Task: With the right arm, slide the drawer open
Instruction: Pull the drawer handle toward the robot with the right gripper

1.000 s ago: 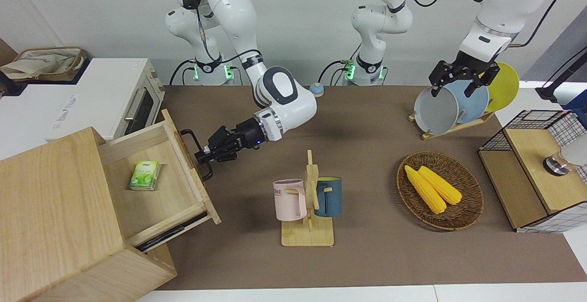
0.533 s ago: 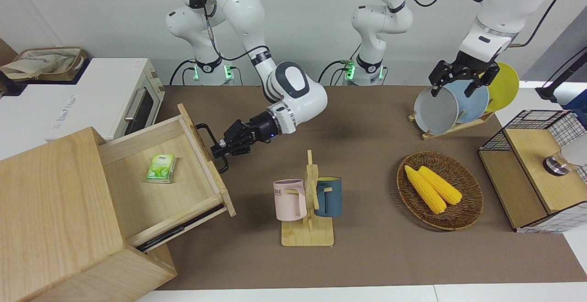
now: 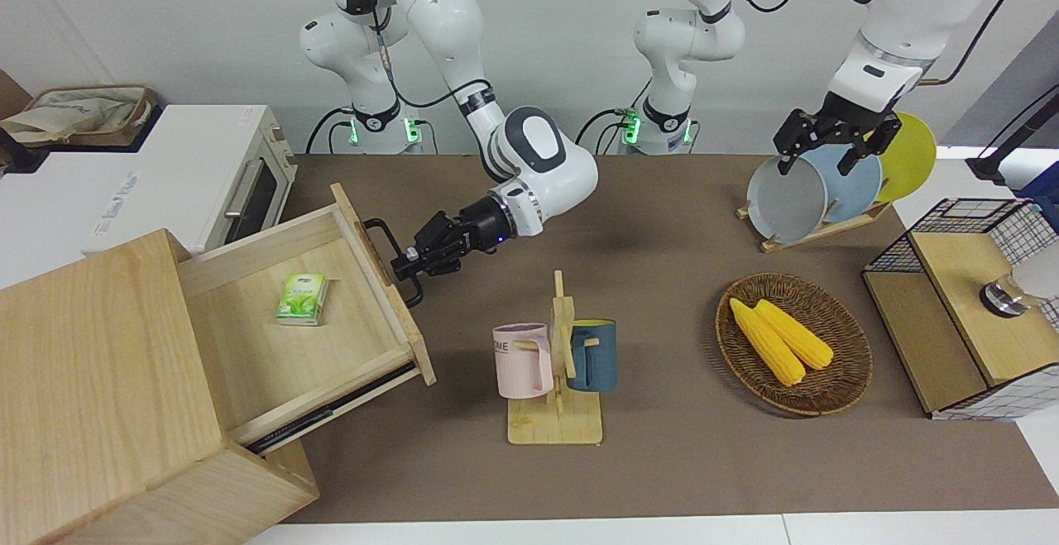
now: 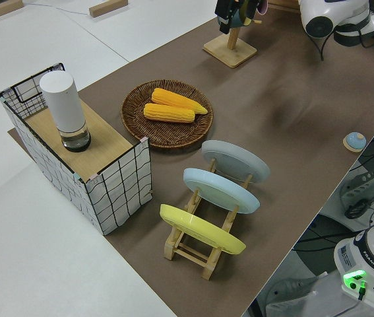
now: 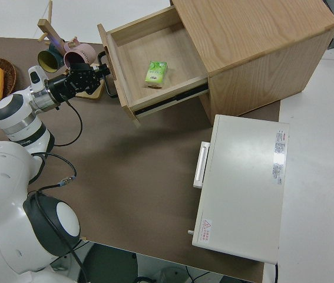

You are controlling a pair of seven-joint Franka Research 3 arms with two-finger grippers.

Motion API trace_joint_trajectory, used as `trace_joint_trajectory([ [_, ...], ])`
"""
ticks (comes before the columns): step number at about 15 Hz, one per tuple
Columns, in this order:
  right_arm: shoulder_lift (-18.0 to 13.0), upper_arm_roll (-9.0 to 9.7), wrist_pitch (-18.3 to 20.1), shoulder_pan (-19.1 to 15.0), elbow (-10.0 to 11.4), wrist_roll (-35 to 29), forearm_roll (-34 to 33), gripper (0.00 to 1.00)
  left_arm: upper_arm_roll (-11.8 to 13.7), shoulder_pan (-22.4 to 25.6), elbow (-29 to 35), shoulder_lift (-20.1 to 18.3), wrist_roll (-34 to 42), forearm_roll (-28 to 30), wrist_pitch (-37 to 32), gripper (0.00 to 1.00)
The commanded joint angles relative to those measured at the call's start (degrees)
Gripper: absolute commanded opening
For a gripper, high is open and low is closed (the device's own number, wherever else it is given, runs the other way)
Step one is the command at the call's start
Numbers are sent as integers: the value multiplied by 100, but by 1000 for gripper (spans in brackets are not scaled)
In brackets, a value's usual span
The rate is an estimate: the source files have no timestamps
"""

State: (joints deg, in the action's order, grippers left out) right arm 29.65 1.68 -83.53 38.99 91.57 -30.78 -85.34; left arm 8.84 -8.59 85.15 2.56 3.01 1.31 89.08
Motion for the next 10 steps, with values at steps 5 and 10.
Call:
trace_joint_trajectory([
  [5,76,-1,240,267,-271,301,140,37,92,-99,-112,69,33,-78,4,998],
  [10,93,-9,241,259,-271,301,131,54,92,-99,-112,69,33,-87,4,998],
])
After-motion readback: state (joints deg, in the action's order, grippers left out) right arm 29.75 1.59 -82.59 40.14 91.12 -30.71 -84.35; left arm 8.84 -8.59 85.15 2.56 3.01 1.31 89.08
